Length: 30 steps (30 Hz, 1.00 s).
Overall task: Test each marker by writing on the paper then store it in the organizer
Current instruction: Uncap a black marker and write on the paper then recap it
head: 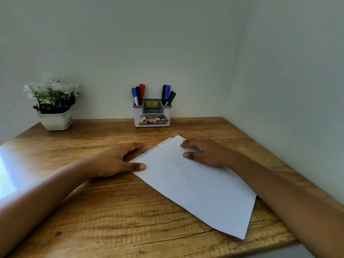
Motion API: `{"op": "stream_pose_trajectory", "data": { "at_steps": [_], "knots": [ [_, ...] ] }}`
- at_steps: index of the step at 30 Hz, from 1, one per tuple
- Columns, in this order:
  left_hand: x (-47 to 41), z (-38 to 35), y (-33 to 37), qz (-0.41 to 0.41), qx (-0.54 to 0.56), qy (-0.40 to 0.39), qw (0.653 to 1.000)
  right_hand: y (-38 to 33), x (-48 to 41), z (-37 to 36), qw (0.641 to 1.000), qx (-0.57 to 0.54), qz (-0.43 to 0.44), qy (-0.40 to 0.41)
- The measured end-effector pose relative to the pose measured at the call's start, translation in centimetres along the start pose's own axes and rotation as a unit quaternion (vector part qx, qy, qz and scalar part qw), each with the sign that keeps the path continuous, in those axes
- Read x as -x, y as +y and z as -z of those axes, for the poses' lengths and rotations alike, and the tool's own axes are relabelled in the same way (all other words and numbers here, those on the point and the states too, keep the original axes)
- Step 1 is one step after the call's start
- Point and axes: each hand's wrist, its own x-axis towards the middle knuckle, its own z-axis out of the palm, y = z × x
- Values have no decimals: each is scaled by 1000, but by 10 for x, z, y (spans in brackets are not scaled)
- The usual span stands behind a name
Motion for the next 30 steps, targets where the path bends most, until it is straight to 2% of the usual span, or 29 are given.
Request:
{"op": "stream_pose_trajectory", "data": {
  "at_steps": [4, 9, 14, 24, 30],
  "knots": [
    [-4, -6, 1, 11, -41, 37, 998, -2, 0, 0, 999, 19, -15, 21],
    [-10, -17, -5, 39, -135, 66, 988, -14, 2, -7, 986, 80, -23, 146],
    [-13, -22, -11, 60, -167, 71, 981, -31, 15, -17, 997, 56, -25, 49],
    [-9, -22, -8, 70, -144, 73, 984, -38, 20, -23, 995, 18, -79, 60],
    [-10, -16, -2, 89, -136, 44, 986, -39, 18, -19, 993, -14, -116, 26]
  ]
}}
